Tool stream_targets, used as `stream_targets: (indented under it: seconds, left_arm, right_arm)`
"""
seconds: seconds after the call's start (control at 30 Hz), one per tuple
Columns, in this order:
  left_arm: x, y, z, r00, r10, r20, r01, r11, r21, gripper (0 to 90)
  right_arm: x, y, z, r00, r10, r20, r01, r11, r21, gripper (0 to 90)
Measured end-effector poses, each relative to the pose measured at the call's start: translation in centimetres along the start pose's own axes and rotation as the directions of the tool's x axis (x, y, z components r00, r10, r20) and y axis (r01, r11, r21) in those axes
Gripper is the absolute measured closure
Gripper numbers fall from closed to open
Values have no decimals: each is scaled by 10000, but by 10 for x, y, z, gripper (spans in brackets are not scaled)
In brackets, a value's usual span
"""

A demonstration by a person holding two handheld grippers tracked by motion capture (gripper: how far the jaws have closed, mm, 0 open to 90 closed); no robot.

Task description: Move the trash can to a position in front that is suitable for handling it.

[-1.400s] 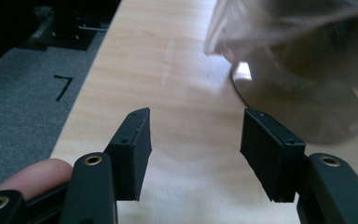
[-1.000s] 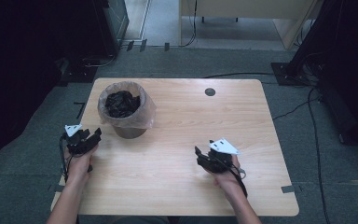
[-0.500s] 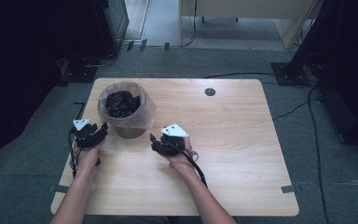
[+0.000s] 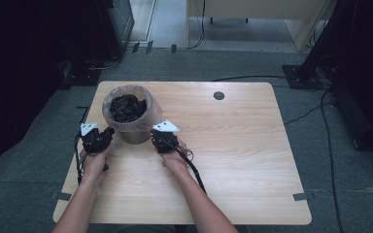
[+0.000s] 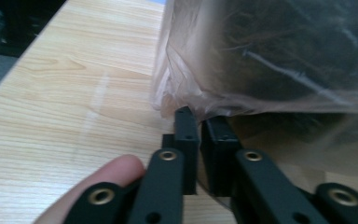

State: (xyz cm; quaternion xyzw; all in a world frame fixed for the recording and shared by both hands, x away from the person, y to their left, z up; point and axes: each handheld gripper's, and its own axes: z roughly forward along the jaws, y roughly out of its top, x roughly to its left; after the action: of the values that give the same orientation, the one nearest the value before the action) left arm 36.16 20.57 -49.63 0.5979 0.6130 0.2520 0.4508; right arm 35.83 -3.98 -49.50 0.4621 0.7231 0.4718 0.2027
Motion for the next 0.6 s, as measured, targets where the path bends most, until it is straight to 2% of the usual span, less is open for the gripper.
stream_targets:
  seconds: [0.03, 0.07, 0.1, 0.3, 0.37, 0.4, 0.43, 0.47, 0.5, 0.53, 0.57, 0.6]
  left_arm:
    - [0, 1, -2, 9994, -181, 303, 178, 9998, 76, 900]
    - [0, 1, -2, 9994, -181, 303, 178, 9998, 76, 900]
    - [1, 2, -3, 9981, -164, 587, 158, 9998, 119, 900]
    - [-7, -2, -5, 9957, 84, 918, -115, 9994, 342, 900]
    - [-18, -6, -8, 9928, 314, 1155, -360, 9986, 379, 900]
    - [-18, -6, -8, 9928, 314, 1155, -360, 9986, 379, 900]
    - [-22, -7, -8, 9912, 451, 1245, -504, 9979, 397, 900]
    - [-27, -9, -9, 9900, 545, 1298, -596, 9976, 360, 900]
    - [-36, -12, -11, 9874, 615, 1456, -673, 9971, 348, 900]
    - [-36, -12, -11, 9874, 615, 1456, -673, 9971, 348, 900]
    - [-45, -17, -12, 9848, 705, 1587, -770, 9964, 348, 900]
    - [-45, -17, -12, 9848, 705, 1587, -770, 9964, 348, 900]
  right_arm:
    - [-3, -1, 2, 10000, 27, -75, -26, 9999, 140, 900]
    - [-3, -1, 2, 10000, 27, -75, -26, 9999, 140, 900]
    - [-6, -3, 2, 9999, -76, -73, 77, 9997, 234, 900]
    - [-14, -7, -8, 9993, -373, -29, 373, 9990, 243, 900]
    - [-19, -8, -13, 9995, -314, 60, 313, 9994, 145, 900]
    - [-19, -8, -13, 9995, -314, 60, 313, 9994, 145, 900]
    - [-26, -11, -18, 9995, -285, 149, 284, 9996, 68, 900]
    - [-26, -11, -18, 9995, -285, 149, 284, 9996, 68, 900]
    - [-32, -14, -24, 9996, -266, 96, 265, 9996, 44, 900]
    - [-35, -16, -28, 9996, -274, 121, 273, 9996, 43, 900]
    - [-39, -17, -32, 9994, -302, 169, 302, 9995, 11, 900]
    - [-39, -17, -32, 9994, -302, 169, 302, 9995, 11, 900]
